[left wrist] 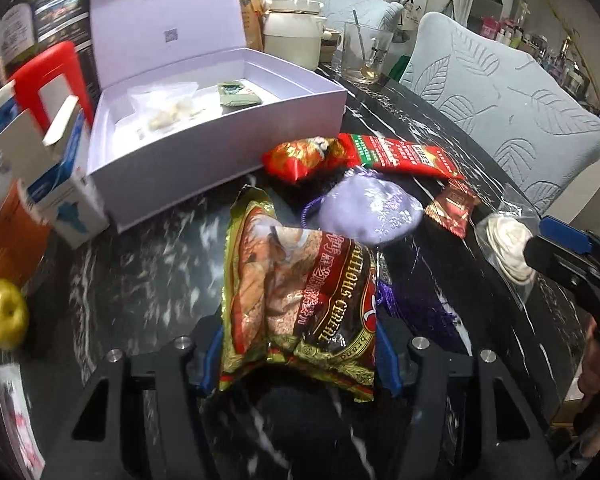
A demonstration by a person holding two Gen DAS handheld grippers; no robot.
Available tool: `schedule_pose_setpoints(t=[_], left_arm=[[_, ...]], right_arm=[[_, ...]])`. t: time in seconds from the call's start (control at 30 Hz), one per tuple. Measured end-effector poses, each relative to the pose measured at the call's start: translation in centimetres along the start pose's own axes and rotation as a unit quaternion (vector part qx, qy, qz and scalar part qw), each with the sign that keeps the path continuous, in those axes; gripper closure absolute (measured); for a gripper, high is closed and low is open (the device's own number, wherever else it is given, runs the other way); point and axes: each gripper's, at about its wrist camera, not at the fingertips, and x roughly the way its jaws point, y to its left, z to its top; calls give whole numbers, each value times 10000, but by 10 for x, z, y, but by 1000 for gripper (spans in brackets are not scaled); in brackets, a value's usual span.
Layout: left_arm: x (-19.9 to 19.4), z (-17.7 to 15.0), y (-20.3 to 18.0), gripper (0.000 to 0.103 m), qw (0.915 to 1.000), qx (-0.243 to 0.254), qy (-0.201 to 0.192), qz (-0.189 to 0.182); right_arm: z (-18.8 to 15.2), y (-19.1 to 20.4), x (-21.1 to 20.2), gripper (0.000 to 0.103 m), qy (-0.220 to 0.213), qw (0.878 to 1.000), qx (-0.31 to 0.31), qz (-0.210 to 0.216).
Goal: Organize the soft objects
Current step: 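Lift the cereal bag with the left gripper and hold it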
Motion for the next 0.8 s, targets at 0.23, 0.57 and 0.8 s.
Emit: schedule_pose_setpoints(t=[0.23, 0.57, 0.8], left_arm=[[-25, -19, 10, 43, 9994, -313, -24, -170], [-33, -32, 11, 43, 9992, -351, -171, 77], [-37, -41, 24, 43, 9977, -648, -179, 13]], right_arm=[[-10, 3, 0, 11, 61, 10000, 21, -39], [-16, 3, 10, 11, 210, 9997, 98, -6], [-16, 9, 10, 11, 208, 9998, -19, 14]])
